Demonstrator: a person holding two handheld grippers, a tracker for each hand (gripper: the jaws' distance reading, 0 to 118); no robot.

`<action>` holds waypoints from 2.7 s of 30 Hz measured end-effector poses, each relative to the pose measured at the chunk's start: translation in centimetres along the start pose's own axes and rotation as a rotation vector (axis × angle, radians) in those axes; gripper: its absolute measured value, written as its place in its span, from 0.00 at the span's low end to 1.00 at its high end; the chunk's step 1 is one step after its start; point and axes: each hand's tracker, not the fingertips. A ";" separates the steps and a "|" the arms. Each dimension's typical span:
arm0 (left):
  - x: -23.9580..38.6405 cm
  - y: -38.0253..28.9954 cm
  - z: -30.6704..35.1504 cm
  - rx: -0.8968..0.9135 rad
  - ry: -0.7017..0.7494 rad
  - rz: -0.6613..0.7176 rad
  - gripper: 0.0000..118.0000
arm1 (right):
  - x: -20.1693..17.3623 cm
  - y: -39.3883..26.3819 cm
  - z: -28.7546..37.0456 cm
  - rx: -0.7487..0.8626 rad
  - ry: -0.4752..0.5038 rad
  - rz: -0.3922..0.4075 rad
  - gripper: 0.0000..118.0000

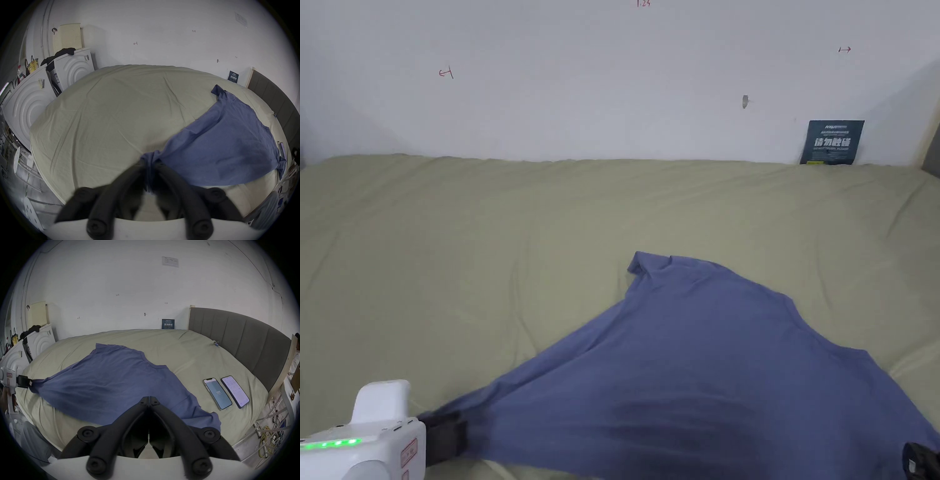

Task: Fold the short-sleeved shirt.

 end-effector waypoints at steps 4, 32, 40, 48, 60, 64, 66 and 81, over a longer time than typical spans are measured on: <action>-0.1 0.7 2.6 0.049 -0.003 0.025 0.94 | -0.7 -0.2 0.3 0.001 -0.003 -0.004 0.01; 0.1 -5.0 7.1 0.163 0.005 0.011 0.00 | -3.0 -0.4 3.1 0.051 0.034 -0.005 0.01; -0.7 -2.4 2.1 0.045 -0.008 0.014 0.65 | -3.4 -0.4 2.1 0.019 0.052 -0.006 0.01; -1.7 2.0 -4.9 -0.122 0.039 -0.062 0.97 | -3.8 -0.5 1.1 -0.013 0.062 -0.003 0.01; 0.8 -0.2 -5.4 -0.132 -0.038 -0.028 0.00 | -3.6 -0.5 0.5 -0.055 0.075 0.001 0.01; 0.2 0.1 -5.6 -0.131 -0.047 -0.010 0.00 | -3.5 -0.4 0.0 -0.060 0.078 -0.007 0.01; 0.9 0.1 -4.7 -0.122 -0.039 -0.019 0.00 | -3.5 -0.2 -0.4 -0.065 0.080 -0.013 0.01; 1.2 0.9 -3.8 -0.129 -0.060 -0.027 0.00 | -3.9 13.0 -19.6 -0.186 0.148 0.161 0.01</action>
